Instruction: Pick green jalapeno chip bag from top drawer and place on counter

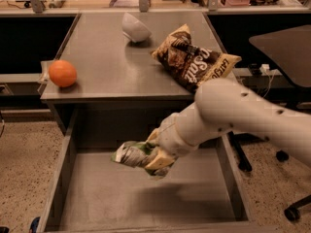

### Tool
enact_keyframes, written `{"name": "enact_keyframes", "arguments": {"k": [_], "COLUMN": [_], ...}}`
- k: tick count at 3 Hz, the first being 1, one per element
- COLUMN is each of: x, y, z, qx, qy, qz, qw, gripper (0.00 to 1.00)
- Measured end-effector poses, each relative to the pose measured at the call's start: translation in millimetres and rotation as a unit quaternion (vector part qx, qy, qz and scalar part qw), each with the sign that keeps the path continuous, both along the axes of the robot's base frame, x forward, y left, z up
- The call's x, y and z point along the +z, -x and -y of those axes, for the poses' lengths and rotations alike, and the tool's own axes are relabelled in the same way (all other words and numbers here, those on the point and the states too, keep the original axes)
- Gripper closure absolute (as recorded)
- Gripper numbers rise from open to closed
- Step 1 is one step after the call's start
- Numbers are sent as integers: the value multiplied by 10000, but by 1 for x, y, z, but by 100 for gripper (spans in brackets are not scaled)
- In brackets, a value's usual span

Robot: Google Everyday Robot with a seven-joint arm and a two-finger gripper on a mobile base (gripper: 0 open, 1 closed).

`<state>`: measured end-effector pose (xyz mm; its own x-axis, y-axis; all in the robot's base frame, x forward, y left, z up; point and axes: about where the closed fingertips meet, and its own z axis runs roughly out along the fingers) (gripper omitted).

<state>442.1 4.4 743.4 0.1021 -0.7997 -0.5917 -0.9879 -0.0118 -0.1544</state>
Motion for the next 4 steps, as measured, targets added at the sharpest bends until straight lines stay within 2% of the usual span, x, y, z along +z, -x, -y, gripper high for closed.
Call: {"name": "enact_keyframes", "arguments": {"k": [1, 2, 3, 4], "x": [90, 90, 102, 117], "y": [-30, -30, -49, -90], "z": [26, 26, 8, -27], "qx": [556, 557, 783, 1076], "qy": [197, 197, 308, 454], "qz": [437, 437, 517, 616], "qw": [9973, 9973, 9951, 9912], "gripper": [100, 100, 100, 100]}}
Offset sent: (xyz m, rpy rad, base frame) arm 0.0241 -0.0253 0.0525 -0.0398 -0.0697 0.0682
